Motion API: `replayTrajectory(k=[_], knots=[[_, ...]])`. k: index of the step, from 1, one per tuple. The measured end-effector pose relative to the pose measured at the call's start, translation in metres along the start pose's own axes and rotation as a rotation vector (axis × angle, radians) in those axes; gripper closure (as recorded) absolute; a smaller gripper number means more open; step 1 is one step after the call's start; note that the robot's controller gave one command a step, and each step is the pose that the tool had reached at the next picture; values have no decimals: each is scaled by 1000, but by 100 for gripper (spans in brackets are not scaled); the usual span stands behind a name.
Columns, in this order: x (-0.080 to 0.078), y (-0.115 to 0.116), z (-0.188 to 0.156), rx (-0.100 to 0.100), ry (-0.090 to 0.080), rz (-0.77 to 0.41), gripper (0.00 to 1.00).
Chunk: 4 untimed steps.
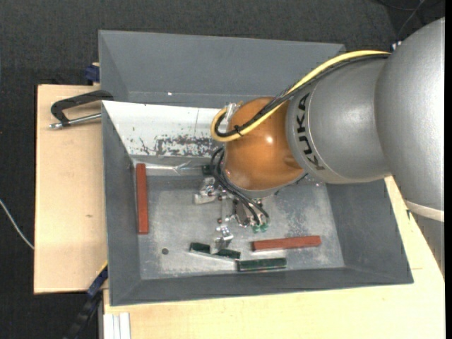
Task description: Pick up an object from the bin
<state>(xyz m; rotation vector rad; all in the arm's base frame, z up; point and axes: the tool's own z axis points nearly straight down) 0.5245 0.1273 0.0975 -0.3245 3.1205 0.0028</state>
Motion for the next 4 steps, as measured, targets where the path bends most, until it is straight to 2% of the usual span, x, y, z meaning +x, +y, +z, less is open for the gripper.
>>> replayTrajectory(k=[1,2,3,4], knots=[[6,-1,9,-8,1,-81,0],[31,16,21,0,12,-153,100],[30,16,21,0,12,-154,100],[20,17,-146,0,-5,-174,100]])
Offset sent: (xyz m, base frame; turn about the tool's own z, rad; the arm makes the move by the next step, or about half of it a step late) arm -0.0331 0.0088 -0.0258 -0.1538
